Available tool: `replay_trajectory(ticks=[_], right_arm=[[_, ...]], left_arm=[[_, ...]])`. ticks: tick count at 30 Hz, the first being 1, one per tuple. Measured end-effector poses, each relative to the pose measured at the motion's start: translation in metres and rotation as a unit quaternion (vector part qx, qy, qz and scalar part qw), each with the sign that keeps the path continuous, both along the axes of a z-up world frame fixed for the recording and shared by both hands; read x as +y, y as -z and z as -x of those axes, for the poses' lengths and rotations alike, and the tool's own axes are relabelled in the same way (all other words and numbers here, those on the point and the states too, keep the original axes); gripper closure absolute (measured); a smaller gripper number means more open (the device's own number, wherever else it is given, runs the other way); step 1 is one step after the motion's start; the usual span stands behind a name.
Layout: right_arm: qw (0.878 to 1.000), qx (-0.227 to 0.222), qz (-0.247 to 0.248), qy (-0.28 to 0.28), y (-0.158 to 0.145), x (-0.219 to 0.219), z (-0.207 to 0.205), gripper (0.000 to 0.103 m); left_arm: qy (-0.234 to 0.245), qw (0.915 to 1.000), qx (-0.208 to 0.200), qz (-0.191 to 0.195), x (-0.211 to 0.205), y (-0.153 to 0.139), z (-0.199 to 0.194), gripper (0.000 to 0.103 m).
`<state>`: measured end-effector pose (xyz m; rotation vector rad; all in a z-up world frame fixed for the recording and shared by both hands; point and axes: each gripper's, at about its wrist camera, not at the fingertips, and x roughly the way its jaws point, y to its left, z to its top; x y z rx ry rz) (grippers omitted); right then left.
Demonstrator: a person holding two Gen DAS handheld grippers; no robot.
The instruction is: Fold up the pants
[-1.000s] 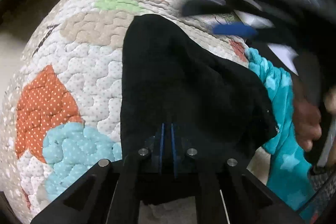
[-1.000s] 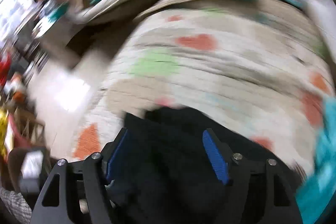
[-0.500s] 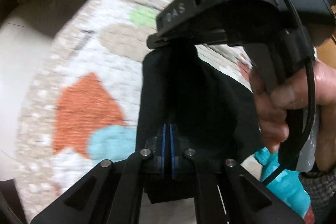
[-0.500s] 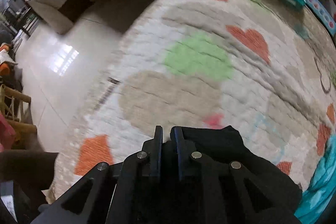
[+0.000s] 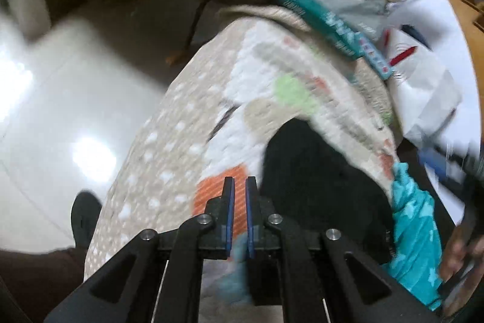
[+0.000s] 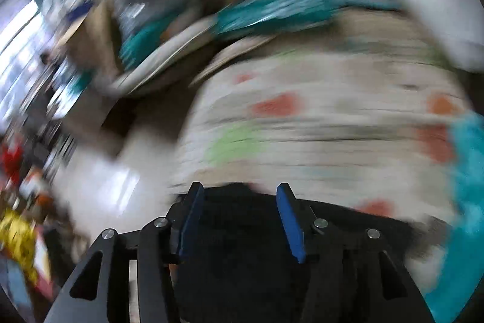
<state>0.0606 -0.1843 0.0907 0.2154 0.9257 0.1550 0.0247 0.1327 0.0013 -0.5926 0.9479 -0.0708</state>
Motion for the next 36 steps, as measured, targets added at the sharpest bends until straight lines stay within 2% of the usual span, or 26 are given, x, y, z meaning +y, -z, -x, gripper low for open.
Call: replay_trajectory(ticks=[1,3,4,6,7,8,9,11,12,13,15,19,23,25,26,27,28,30,36], right_arm=[[1.0,0.002,-0.01,0.029,0.002,-0.019,0.012,0.046],[0.992,0.022,-0.077,0.096,0.024,-0.066,0.045,0.046],[0.988,0.027,-0.097,0.117,0.034,-0.079,0.056,0.046],[0.979,0.042,-0.123,0.16,0.061,-0.098,0.084,0.046],[0.975,0.052,-0.132,0.172,0.073,-0.101,0.093,0.046],[0.969,0.065,-0.141,0.19,0.088,-0.105,0.103,0.046],[0.967,0.071,-0.145,0.199,0.094,-0.11,0.107,0.046],[0.963,0.081,-0.147,0.211,0.106,-0.113,0.112,0.046],[0.962,0.079,-0.155,0.211,0.111,-0.113,0.112,0.046],[0.962,0.076,-0.161,0.208,0.114,-0.113,0.111,0.046],[0.962,0.07,-0.166,0.204,0.12,-0.111,0.106,0.037],[0.958,0.063,-0.176,0.216,0.137,-0.109,0.096,0.032],[0.958,0.045,-0.185,0.213,0.143,-0.111,0.088,0.03],[0.957,0.04,-0.198,0.207,0.144,-0.111,0.086,0.04],[0.955,0.045,-0.22,0.194,0.147,-0.112,0.083,0.064],[0.954,0.049,-0.225,0.191,0.147,-0.11,0.081,0.069],[0.956,0.045,-0.219,0.189,0.144,-0.108,0.081,0.07],[0.964,0.031,-0.2,0.175,0.133,-0.1,0.08,0.073],[0.977,-0.002,-0.156,0.147,0.105,-0.079,0.083,0.075]], left_arm=[[0.02,0.9997,-0.014,-0.001,-0.011,-0.012,-0.006,0.096],[0.06,0.9976,-0.032,-0.011,-0.035,-0.03,-0.02,0.083],[0.094,0.9944,-0.041,-0.026,-0.057,-0.04,-0.03,0.08],[0.18,0.9807,-0.055,-0.052,-0.111,-0.058,-0.054,0.071],[0.216,0.9728,-0.058,-0.061,-0.135,-0.06,-0.063,0.069],[0.259,0.961,-0.056,-0.078,-0.165,-0.061,-0.074,0.067],[0.277,0.9549,-0.057,-0.091,-0.182,-0.063,-0.081,0.067],[0.338,0.9313,-0.061,-0.12,-0.233,-0.059,-0.095,0.067],[0.367,0.9205,-0.059,-0.121,-0.256,-0.057,-0.097,0.067],[0.387,0.9131,-0.055,-0.118,-0.271,-0.054,-0.1,0.067],[0.431,0.895,-0.033,-0.111,-0.309,-0.041,-0.112,0.066],[0.473,0.8714,0.003,-0.129,-0.353,-0.009,-0.126,0.063],[0.493,0.8554,0.034,-0.155,-0.381,0.019,-0.137,0.056],[0.499,0.8489,0.028,-0.172,-0.39,0.02,-0.134,0.056],[0.502,0.8457,0.023,-0.178,-0.392,0.019,-0.131,0.069],[0.507,0.8415,0.018,-0.185,-0.393,0.017,-0.127,0.087],[0.511,0.8386,0.013,-0.188,-0.392,0.014,-0.123,0.088],[0.509,0.8387,-0.001,-0.193,-0.387,0.006,-0.117,0.092],[0.487,0.8573,-0.028,-0.165,-0.361,-0.029,-0.113,0.093]])
